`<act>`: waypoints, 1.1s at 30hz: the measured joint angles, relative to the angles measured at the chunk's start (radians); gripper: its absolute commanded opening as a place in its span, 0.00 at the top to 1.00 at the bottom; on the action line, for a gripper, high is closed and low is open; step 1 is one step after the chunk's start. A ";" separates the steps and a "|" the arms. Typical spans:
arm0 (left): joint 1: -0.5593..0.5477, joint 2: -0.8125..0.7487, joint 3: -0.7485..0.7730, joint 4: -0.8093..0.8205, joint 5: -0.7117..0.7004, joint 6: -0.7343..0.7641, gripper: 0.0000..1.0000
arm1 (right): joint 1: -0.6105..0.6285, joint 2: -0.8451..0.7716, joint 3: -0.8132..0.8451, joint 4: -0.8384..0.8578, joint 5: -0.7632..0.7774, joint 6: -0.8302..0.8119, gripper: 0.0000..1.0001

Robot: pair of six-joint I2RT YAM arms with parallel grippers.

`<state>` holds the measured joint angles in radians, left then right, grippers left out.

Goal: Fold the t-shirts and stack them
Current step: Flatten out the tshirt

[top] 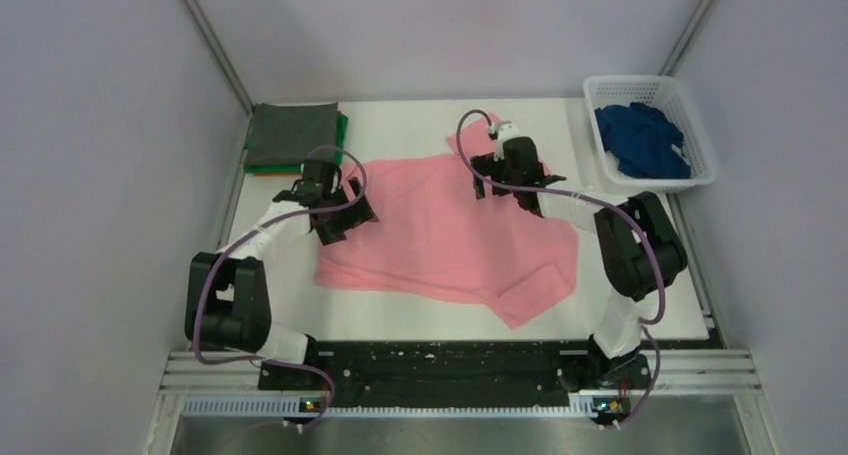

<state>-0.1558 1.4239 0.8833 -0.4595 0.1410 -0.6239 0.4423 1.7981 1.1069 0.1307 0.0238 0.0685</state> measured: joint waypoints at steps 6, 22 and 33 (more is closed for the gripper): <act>0.000 0.201 0.190 -0.003 0.003 0.016 0.01 | -0.013 0.017 -0.019 -0.061 0.068 0.030 0.01; -0.012 0.679 0.697 -0.022 0.033 0.022 0.01 | -0.188 0.249 0.240 -0.187 0.012 0.131 0.03; -0.032 0.880 1.006 -0.047 0.067 0.020 0.01 | -0.322 0.323 0.391 -0.282 -0.058 0.212 0.03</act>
<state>-0.1875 2.3043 1.8893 -0.5064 0.2081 -0.6041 0.1204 2.1216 1.4979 -0.1516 -0.0341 0.2810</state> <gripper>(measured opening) 0.986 0.965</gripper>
